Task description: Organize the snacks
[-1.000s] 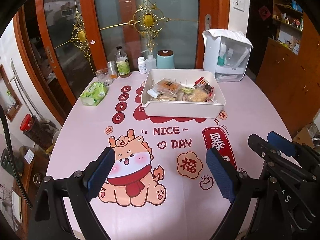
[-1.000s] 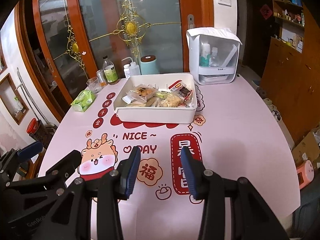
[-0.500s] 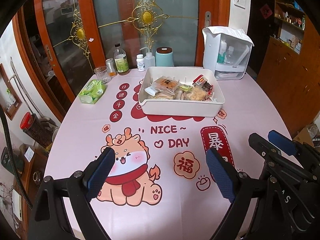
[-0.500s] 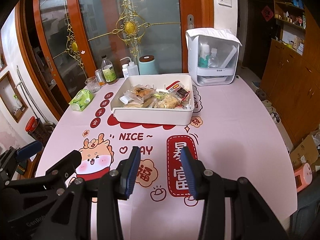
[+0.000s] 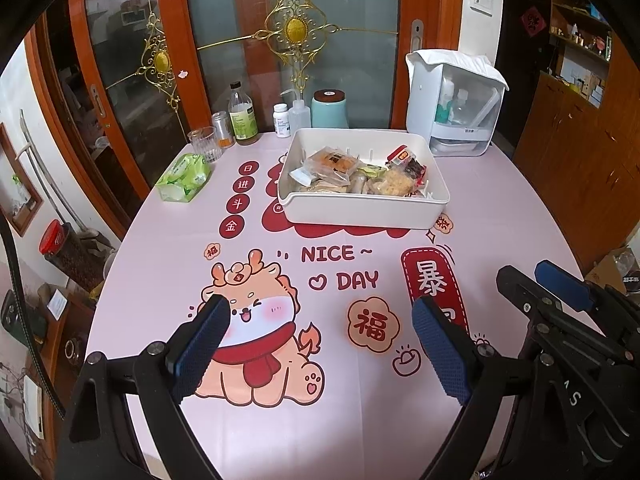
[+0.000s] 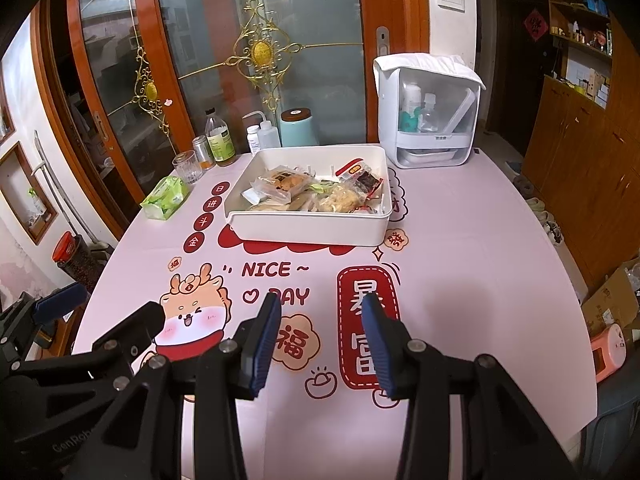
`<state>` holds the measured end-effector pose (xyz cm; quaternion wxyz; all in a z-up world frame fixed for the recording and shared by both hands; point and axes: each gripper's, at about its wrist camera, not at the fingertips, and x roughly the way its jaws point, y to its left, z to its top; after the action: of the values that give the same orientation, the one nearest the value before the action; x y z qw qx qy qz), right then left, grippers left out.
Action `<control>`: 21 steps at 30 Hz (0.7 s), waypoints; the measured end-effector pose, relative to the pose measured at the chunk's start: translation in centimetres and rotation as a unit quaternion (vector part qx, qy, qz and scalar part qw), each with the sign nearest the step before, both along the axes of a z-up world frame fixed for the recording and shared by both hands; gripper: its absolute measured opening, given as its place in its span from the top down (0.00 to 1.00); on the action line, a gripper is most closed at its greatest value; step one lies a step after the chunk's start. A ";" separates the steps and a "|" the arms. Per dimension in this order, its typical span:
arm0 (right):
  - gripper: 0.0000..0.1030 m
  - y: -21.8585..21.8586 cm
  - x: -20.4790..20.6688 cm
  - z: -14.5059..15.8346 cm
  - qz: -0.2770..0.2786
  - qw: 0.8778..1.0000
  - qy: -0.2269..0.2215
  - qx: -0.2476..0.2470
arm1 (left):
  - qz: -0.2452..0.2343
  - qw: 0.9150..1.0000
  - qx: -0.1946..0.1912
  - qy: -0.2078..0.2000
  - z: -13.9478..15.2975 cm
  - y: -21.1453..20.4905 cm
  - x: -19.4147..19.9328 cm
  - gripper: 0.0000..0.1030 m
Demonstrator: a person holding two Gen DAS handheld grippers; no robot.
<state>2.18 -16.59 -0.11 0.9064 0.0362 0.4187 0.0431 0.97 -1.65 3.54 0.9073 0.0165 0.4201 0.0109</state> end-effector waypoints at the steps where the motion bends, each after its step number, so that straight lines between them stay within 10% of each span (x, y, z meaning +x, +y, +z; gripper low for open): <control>1: 0.59 0.0 0.0 0.0 0.000 1.000 0.000 0.000 | 0.001 1.000 0.000 0.000 0.0 0.0 0.1 0.11; 21: 0.59 0.5 -0.9 -0.6 0.001 1.000 0.002 0.000 | -0.001 1.000 0.001 0.007 -0.5 0.8 -1.0 0.11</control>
<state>1.32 -16.13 -0.70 0.9055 0.0360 0.4205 0.0440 0.01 -0.87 3.04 0.9041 0.0179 0.4267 0.0104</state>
